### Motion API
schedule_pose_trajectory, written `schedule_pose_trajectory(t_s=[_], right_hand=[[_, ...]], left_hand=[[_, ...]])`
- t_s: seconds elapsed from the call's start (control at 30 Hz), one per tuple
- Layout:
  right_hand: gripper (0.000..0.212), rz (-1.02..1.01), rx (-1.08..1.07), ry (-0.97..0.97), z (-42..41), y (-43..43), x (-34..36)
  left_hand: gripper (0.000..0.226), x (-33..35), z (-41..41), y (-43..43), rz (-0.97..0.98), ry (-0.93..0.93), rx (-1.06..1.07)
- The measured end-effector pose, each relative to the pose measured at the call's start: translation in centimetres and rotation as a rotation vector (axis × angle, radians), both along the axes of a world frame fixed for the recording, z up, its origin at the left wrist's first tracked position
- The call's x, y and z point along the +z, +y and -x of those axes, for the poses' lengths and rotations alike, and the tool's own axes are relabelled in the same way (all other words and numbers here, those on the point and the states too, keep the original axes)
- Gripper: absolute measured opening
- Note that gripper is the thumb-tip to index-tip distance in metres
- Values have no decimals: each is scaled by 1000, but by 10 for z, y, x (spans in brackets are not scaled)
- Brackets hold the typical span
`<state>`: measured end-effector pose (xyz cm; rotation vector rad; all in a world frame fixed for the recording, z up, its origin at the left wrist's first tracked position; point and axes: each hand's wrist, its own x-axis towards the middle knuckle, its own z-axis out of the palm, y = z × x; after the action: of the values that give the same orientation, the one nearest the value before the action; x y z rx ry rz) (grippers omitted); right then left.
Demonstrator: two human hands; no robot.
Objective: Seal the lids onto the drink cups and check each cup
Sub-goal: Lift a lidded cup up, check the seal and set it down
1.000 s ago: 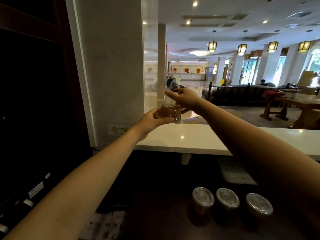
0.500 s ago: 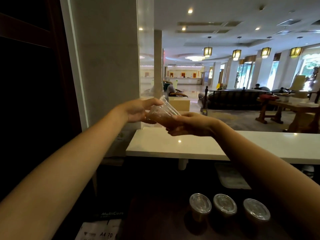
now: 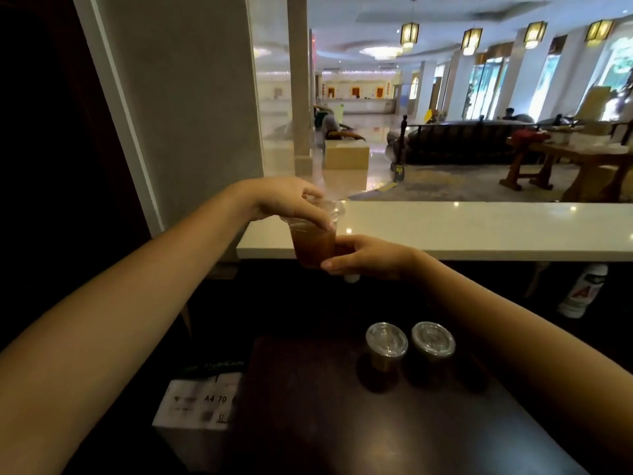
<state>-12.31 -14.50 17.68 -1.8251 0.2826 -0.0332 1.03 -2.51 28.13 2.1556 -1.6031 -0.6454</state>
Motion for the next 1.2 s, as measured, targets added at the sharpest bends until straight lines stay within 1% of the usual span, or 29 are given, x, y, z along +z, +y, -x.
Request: schedule_pose_trajectory(t_s=[0.07,0.13,0.2,0.3,0.4,0.5,0.67,0.87,1.03,1.13,1.2], right_hand=[[61,201,35,198,3,-6,-26],[74,475,32,420,4,-13,-57],[83,715,45,583,6,-24,-92],[93,903,30,751,13,-39,-137],[104,1005,33,808,20,-51,-167],[114,1049,71,821,27,-56,-182],[118,1143,91,798,32,-64,-191],[107,1117,105,769,32,-72,-185],[98,1039,184,771,20,-78,-137],[94,904,234,737,5,-83,-89],[91,852,271,716,-6,-86,-55]], left_hand=[[83,-29,-3,-2,-30,-32,3],[87,-58,-6,-3,-54,-57,-1],[88,-84,-8,-3,-67,-27,16],[91,-117,-9,-2,-90,-1,37],[94,-146,-6,-1,-124,5,54],[96,-168,-1,-1,-156,-7,65],[96,-191,7,-5,-190,19,92],[95,-195,12,-10,-220,-5,116],[95,-177,6,-14,-235,-81,111],[93,-154,-4,-17,-259,-92,93],[90,-137,-14,-23,-265,-96,76]])
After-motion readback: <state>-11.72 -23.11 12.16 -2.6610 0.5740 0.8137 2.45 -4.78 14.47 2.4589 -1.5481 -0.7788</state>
